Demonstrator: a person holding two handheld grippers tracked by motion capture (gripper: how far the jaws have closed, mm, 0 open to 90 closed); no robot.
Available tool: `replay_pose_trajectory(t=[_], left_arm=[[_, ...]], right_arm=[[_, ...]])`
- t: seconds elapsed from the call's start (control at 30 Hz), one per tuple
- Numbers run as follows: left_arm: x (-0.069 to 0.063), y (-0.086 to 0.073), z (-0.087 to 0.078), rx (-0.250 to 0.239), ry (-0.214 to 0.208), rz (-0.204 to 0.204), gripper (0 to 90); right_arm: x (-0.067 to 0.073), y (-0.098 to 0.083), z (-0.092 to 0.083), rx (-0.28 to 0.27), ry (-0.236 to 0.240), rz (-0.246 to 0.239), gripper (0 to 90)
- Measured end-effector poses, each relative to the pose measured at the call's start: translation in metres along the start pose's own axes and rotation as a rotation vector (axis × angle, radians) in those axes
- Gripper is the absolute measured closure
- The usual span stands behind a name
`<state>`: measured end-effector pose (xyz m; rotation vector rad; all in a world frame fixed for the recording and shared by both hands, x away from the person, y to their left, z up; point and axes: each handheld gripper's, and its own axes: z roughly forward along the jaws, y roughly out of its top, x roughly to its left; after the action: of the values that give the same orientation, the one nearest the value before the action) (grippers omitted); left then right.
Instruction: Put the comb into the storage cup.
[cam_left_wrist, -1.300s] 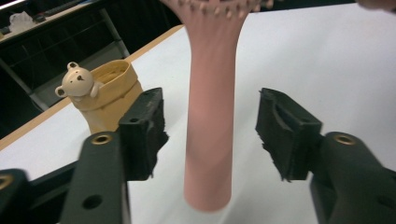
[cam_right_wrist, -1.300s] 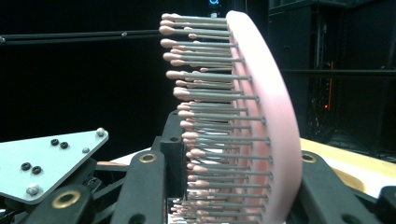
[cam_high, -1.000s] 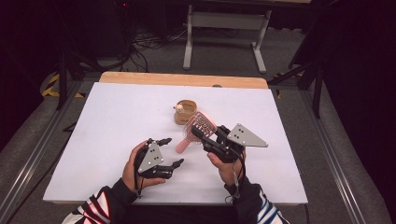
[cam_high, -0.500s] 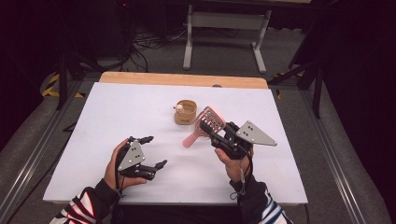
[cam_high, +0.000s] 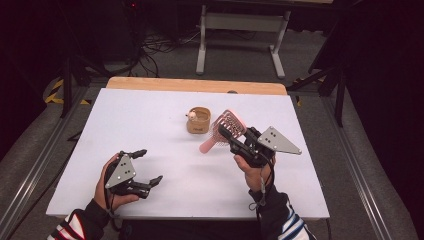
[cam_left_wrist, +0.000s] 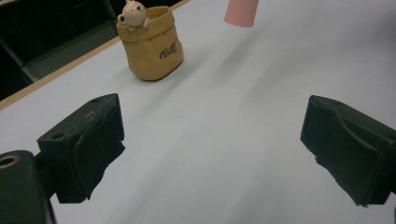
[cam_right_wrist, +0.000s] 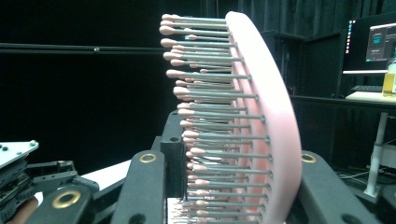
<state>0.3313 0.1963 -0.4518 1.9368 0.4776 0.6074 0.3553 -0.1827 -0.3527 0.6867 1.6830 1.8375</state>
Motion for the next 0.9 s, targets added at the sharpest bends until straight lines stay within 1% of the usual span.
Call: replay_pose_trajectory(t=[0.17, 0.23, 0.27, 0.4, 0.43, 0.5, 0.57, 0.6, 0.73, 0.83, 0.9], left_arm=[[0.003, -0.008, -0.010, -0.002, 0.012, -0.017, 7.3], [0.004, -0.011, -0.013, -0.003, 0.023, -0.026, 7.4], [0.005, -0.012, -0.014, -0.002, 0.019, -0.030, 7.5], [0.005, -0.018, -0.019, 0.003, 0.028, -0.042, 7.9], [0.005, -0.019, -0.021, 0.004, 0.035, -0.039, 8.4], [0.004, -0.020, -0.024, 0.009, 0.039, -0.030, 9.2], [0.004, -0.021, -0.025, 0.007, 0.040, -0.037, 8.7], [0.005, -0.022, -0.026, 0.005, 0.040, -0.043, 8.5], [0.006, -0.023, -0.027, 0.014, 0.039, -0.048, 8.3], [0.005, -0.023, -0.026, 0.024, 0.040, -0.037, 8.1], [0.005, -0.023, -0.025, 0.028, 0.038, -0.036, 7.9]], right_arm=[[-0.002, 0.003, 0.001, -0.005, -0.004, -0.009, 63.5], [-0.003, 0.004, 0.002, -0.006, -0.005, -0.009, 63.5], [-0.003, 0.005, 0.003, -0.007, -0.006, -0.010, 63.5], [-0.004, 0.008, 0.004, -0.007, -0.008, -0.023, 63.5], [-0.005, 0.009, 0.005, -0.008, -0.011, -0.028, 63.5], [-0.008, 0.011, 0.005, -0.010, -0.016, -0.021, 63.5], [-0.010, 0.014, 0.005, -0.016, -0.020, -0.019, 63.5], [-0.011, 0.015, 0.005, -0.024, -0.026, -0.030, 63.5], [-0.014, 0.019, 0.006, -0.028, -0.033, -0.036, 63.5], [-0.017, 0.022, 0.008, -0.024, -0.043, -0.043, 63.5], [-0.018, 0.024, 0.009, -0.021, -0.051, -0.049, 63.5]])
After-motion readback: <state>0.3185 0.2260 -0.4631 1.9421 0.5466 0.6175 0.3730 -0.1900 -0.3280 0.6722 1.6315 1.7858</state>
